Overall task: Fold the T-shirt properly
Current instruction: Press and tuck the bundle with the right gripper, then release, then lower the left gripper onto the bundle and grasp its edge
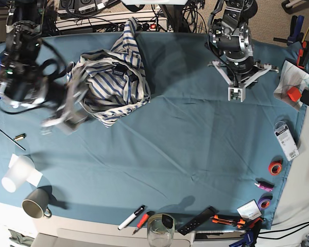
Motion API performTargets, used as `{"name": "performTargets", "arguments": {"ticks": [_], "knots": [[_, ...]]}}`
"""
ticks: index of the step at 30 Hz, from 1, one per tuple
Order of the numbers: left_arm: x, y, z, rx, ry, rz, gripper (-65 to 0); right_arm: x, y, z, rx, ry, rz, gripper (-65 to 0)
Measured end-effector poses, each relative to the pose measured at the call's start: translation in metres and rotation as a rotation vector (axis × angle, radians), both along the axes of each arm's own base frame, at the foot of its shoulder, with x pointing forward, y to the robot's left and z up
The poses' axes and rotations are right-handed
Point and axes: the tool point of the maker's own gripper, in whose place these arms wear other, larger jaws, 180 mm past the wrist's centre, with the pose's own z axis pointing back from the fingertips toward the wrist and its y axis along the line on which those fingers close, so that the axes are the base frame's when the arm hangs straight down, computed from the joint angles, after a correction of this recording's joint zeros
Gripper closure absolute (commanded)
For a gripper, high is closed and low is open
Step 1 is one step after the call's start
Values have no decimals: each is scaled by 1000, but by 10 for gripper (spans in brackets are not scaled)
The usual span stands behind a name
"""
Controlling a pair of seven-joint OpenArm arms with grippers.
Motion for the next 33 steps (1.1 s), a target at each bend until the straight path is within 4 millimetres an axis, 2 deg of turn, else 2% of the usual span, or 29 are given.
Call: {"name": "performTargets", "arguments": {"ticks": [1, 3, 5, 8, 13, 15, 20, 22, 24, 28, 30, 32, 33], "knots": [[3, -7, 0, -26, -7, -34, -8, 10, -15, 12, 34, -49, -85, -214], [6, -24, -3, -84, 1, -95, 0, 22, -44, 30, 73, -118, -224, -214], [9, -44, -5, -163, 13, -171, 0, 25, -67, 32, 76, -123, -315, -214], [15, -81, 1, -284, -8, -303, 0, 29, -95, 20, 80, -81, -441, -213], [15, -145, 23, -517, -71, -530, 0, 31, -127, -6, 75, 3, -586, -213], [14, -166, 40, -605, -105, -612, 0, 31, -135, -13, 60, 21, -617, -199], [8, -204, 92, -781, -219, -805, 0, 28, -154, -30, 50, 75, -708, -58], [-3, -223, 105, -853, -235, -890, 0, 27, -158, -37, 62, 101, -733, -34], [-16, -240, 107, -870, -213, -960, 0, 26, -161, -43, 71, 122, -742, -34], [-41, -274, 92, -823, -124, -1071, 0, 25, -163, -51, 77, 146, -754, -34], [-53, -289, 91, -781, -109, -1135, 0, 25, -164, -52, 76, 148, -756, -34], [-51, -296, 94, -756, -124, -1123, 0, 25, -164, -52, 76, 148, -755, -34], [-44, -294, 92, -722, -133, -1083, 0, 24, -164, -52, 76, 149, -756, -34]]}}
